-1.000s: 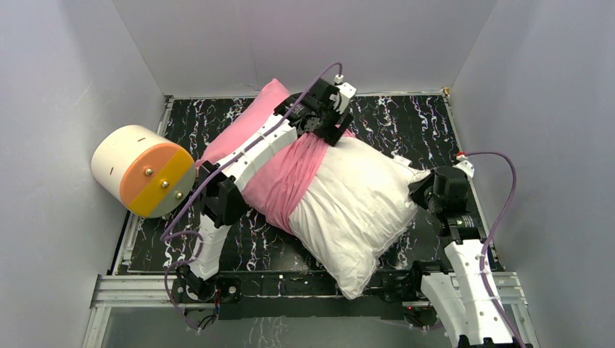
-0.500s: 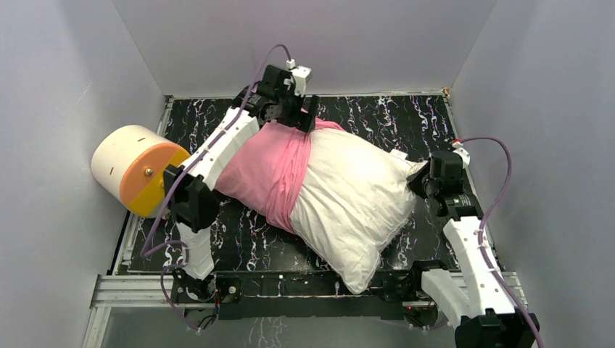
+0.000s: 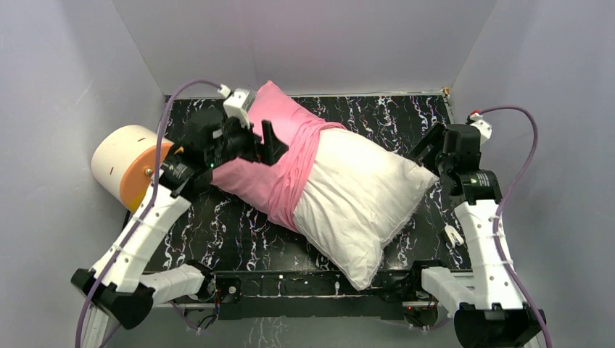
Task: Remove the pillowcase from the pillow
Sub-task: Remove the pillow from the pillowcase.
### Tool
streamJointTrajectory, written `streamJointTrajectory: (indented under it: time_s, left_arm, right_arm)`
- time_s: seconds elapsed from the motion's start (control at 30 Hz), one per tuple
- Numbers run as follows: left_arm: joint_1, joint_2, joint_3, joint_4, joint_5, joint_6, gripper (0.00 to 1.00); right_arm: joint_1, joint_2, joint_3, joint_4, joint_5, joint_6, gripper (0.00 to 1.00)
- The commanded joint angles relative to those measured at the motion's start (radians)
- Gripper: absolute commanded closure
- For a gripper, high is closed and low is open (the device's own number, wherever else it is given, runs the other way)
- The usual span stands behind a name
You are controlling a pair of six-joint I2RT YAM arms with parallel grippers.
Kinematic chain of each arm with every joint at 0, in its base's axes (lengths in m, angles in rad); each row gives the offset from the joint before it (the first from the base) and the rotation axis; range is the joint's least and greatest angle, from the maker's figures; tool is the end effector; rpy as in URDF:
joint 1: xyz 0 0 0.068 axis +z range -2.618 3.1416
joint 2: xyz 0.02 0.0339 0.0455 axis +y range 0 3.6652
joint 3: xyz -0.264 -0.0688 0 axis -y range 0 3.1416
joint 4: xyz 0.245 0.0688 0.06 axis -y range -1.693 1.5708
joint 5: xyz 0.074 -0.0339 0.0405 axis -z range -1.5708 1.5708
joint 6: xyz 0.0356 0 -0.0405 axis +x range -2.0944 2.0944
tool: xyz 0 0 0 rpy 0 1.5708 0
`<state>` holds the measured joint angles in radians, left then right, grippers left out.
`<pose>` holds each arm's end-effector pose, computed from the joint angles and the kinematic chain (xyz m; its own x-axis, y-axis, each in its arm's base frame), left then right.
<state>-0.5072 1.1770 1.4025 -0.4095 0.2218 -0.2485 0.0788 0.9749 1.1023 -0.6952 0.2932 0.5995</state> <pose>0.2156 -0.1288 0.4507 -0.3181 -0.0977 -0.9430 0.6032 0.7465 -0.2808 0.1985 0.0054 0.3645 -0.3481 0.5143 -0.7838 0.4408 0.8277 0.3474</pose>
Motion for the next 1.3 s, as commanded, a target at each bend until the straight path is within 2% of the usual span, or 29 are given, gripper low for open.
streamJointTrajectory:
  time_s: [0.0,0.1,0.23,0.37,0.5,0.6,0.67,0.73,0.77,0.87,0.97,1.1,1.13,1.2,1.27]
  left_arm:
    - [0.002,-0.140,-0.247,-0.030,0.014,-0.139,0.02]
    - [0.001,-0.243,-0.369,-0.044,0.082,-0.222,0.02]
    - [0.000,-0.337,-0.472,-0.060,0.193,-0.312,0.02]
    - [0.001,-0.404,-0.560,-0.076,0.244,-0.348,0.02]
    - [0.000,-0.369,-0.643,-0.044,0.327,-0.311,0.02]
    - [-0.001,-0.287,-0.670,-0.023,0.346,-0.296,0.02]
    - [-0.003,-0.264,-0.682,-0.014,0.309,-0.294,0.02]
    - [-0.004,-0.270,-0.715,0.028,0.272,-0.318,0.02]
    - [-0.007,-0.272,-0.736,0.063,0.279,-0.335,0.02]
    - [-0.034,-0.228,-0.772,0.168,0.304,-0.390,0.02]
    - [-0.099,-0.185,-0.776,0.220,0.212,-0.414,0.02]
    - [-0.168,-0.106,-0.735,0.245,0.118,-0.406,0.02]
    - [-0.180,-0.088,-0.729,0.245,0.097,-0.400,0.02]
    - [-0.194,-0.062,-0.723,0.245,0.063,-0.397,0.02]
    - [-0.198,-0.052,-0.726,0.251,0.039,-0.397,0.02]
  right_arm:
    - [-0.004,-0.123,0.057,-0.103,-0.053,0.047,0.07]
    - [-0.004,-0.256,-0.041,-0.159,-0.174,0.148,0.04]
    - [-0.004,-0.464,-0.303,-0.244,-0.247,0.320,0.03]
    - [-0.004,-0.643,-0.472,-0.254,-0.349,0.417,0.07]
    - [-0.004,-0.712,-0.610,-0.006,-0.486,0.453,0.45]
    - [-0.004,-0.599,-0.649,0.208,-0.566,0.462,0.78]
    - [-0.004,-0.488,-0.570,0.211,-0.476,0.422,0.92]
    - [-0.004,-0.381,-0.464,0.168,-0.275,0.346,0.97]
    - [-0.004,-0.330,-0.393,0.147,-0.185,0.296,0.96]
    - [-0.004,-0.208,-0.255,0.100,-0.064,0.158,0.77]
    - [-0.004,-0.132,-0.191,0.068,-0.135,0.044,0.62]
    - [-0.005,-0.088,-0.112,-0.117,-0.280,0.006,0.49]
    - [-0.004,-0.096,-0.107,-0.164,-0.327,0.010,0.44]
    - [-0.004,-0.151,-0.123,-0.239,-0.366,0.035,0.26]
    - [-0.004,-0.228,-0.151,-0.306,-0.347,0.078,0.17]
